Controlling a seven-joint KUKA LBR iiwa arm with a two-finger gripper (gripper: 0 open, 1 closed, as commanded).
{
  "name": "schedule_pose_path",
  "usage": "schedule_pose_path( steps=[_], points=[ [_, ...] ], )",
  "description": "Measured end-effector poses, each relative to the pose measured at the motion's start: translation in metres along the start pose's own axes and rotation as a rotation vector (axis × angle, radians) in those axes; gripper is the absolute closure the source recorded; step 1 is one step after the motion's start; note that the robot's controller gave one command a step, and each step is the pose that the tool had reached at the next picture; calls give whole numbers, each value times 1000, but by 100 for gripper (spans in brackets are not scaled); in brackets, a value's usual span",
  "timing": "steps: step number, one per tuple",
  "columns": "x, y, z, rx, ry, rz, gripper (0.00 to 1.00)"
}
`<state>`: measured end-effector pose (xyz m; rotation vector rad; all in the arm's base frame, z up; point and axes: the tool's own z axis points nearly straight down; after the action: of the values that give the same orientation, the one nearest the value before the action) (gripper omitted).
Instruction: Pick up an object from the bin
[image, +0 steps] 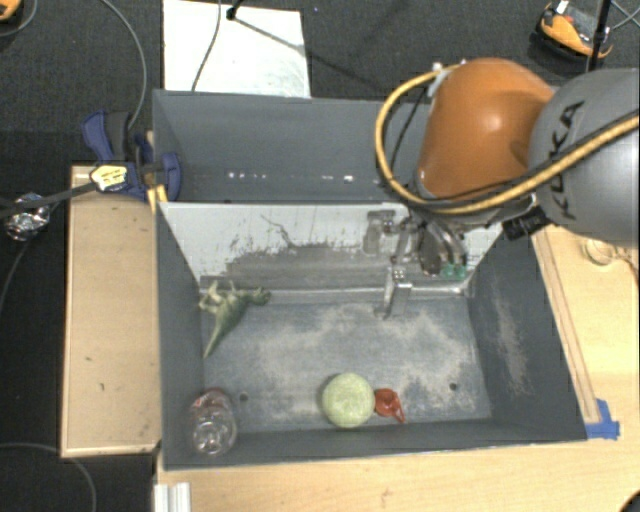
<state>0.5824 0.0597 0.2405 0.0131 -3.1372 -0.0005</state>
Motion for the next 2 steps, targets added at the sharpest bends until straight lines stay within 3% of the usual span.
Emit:
schedule_pose_path(
  steps=[1,2],
  points=[
    [-1,0,-5,-1,-8,1,0],
    [10,-4,7,-1,-14,-47,0]
  ],
)
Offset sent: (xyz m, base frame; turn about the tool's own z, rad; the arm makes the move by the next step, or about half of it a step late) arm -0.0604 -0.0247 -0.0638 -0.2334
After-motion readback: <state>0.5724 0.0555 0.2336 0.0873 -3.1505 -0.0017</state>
